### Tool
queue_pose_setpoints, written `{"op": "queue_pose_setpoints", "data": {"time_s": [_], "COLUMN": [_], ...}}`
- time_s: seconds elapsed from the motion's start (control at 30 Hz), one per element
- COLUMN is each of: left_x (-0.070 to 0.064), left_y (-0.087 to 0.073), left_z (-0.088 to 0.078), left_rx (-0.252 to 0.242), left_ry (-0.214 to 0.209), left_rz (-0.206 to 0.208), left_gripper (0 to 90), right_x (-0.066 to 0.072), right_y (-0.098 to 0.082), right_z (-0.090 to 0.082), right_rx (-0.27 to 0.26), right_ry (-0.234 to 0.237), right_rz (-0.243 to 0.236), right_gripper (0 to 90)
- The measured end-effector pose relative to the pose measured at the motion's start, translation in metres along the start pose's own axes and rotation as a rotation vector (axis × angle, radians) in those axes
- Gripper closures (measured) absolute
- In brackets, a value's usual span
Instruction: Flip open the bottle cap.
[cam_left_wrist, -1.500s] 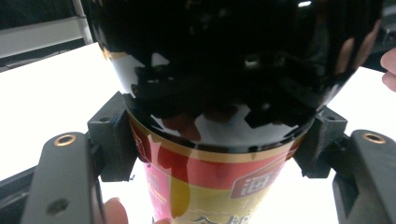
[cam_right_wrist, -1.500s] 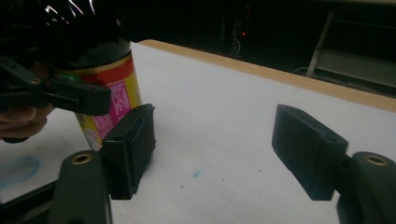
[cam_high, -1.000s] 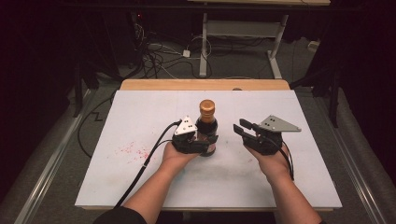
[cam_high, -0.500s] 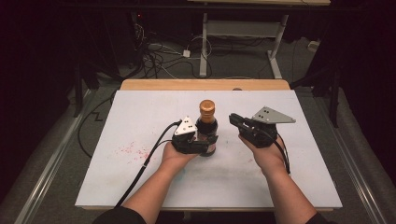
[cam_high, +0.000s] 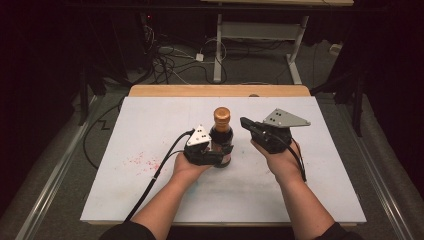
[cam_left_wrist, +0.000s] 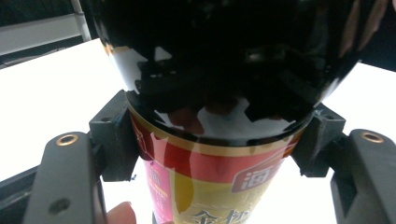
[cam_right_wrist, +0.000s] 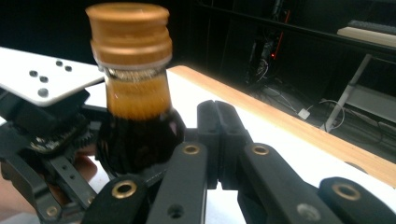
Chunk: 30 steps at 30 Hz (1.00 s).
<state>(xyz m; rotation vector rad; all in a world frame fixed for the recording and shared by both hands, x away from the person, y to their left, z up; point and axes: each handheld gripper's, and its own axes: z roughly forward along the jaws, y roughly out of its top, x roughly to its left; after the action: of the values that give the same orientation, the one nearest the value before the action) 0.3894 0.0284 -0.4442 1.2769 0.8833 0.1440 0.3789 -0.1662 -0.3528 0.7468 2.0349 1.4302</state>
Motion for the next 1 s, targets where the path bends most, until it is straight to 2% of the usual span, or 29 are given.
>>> {"op": "queue_pose_setpoints", "data": {"time_s": [0.4,0.7,0.8,0.83,0.87,1.0], "left_x": [0.000,-0.001,0.000,-0.002,0.000,0.000], "left_y": [0.000,-0.001,-0.002,-0.002,-0.002,-0.002], "left_z": [0.000,0.000,-0.001,0.000,-0.001,-0.001], "left_rx": [0.001,-0.018,-0.015,-0.027,-0.015,-0.014], "left_ry": [-0.001,-0.008,-0.003,-0.008,-0.003,-0.001], "left_rz": [0.001,-0.009,0.002,-0.014,0.001,0.003], "left_gripper": [28.0,28.0,28.1,28.1,28.1,28.2], "right_x": [0.005,0.013,0.015,0.016,0.016,0.017], "right_y": [0.018,0.027,0.030,0.030,0.031,0.033], "right_z": [-0.001,0.001,0.002,0.002,0.002,0.001], "right_rx": [0.000,0.019,0.025,0.027,0.029,0.038], "right_ry": [0.014,0.028,0.028,0.028,0.031,0.038], "right_rz": [-0.011,-0.051,-0.057,-0.059,-0.064,-0.075], "right_gripper": [90.0,90.0,90.0,90.0,90.0,90.0]}}
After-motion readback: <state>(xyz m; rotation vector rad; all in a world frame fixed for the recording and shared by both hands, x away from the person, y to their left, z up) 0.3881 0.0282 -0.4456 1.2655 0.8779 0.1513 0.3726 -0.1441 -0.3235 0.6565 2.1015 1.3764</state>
